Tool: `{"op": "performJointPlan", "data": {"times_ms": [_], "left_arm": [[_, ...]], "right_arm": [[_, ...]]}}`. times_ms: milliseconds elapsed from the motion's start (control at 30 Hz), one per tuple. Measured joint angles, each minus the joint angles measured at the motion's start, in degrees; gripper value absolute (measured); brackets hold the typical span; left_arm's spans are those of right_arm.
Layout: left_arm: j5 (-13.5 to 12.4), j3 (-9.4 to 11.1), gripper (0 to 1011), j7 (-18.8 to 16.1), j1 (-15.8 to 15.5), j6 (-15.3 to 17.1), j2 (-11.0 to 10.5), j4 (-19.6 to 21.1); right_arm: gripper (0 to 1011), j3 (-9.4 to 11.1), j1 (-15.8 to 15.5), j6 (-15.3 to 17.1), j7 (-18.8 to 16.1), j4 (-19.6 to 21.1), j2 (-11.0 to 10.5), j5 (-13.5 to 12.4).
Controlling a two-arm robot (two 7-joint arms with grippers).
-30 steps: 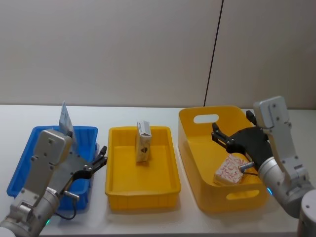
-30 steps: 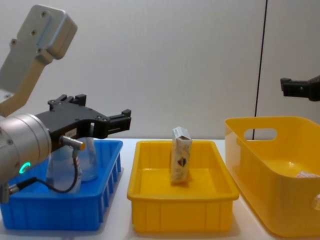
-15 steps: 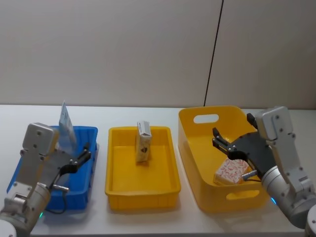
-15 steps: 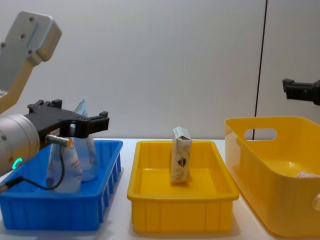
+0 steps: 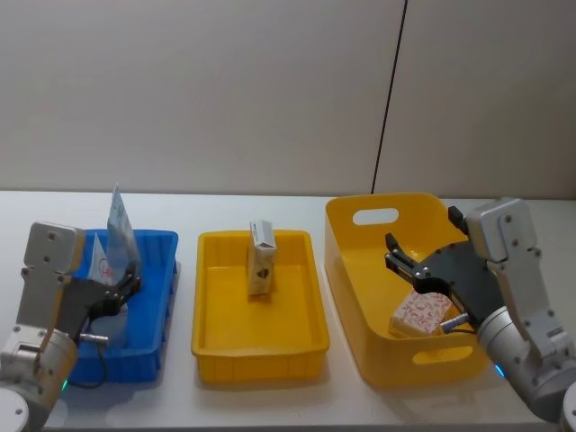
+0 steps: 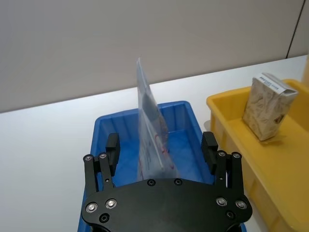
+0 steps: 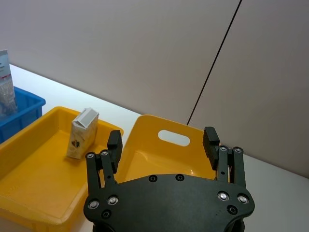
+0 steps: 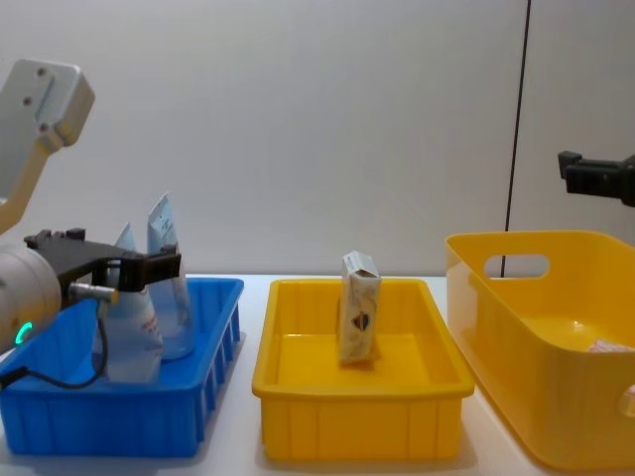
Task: Bimanual collaborative sorting of washing and personal care products
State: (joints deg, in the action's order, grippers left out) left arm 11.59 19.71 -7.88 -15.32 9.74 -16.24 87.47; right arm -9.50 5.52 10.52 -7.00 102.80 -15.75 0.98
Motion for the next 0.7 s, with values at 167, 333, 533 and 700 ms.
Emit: {"op": "performJointPlan", "data": {"times_ms": [167, 333, 533, 700], "left_arm": [[0.62, -0.83, 1002, -0.25, -0.78, 0.74, 0.99, -2.07], [1.32, -1.6, 1001, -0.2, -1.77, 0.98, 2.11, -4.58], [2.1, -2.25, 963, 0.31, -3.02, 0.96, 3.41, -7.55], [2.6, -2.61, 861, 0.9, -4.1, 0.56, 4.36, -10.0]], "right_arm": [[1004, 0.12, -0.1, -0.24, -0.32, 0.16, 0.19, 0.06], [1004, 0.27, -0.16, -0.42, -0.66, 0.33, 0.39, 0.13], [1004, 0.47, -0.18, -0.45, -0.95, 0.67, 0.63, 0.27], [1004, 0.65, -0.22, -0.44, -1.17, 0.93, 0.87, 0.38]]}}
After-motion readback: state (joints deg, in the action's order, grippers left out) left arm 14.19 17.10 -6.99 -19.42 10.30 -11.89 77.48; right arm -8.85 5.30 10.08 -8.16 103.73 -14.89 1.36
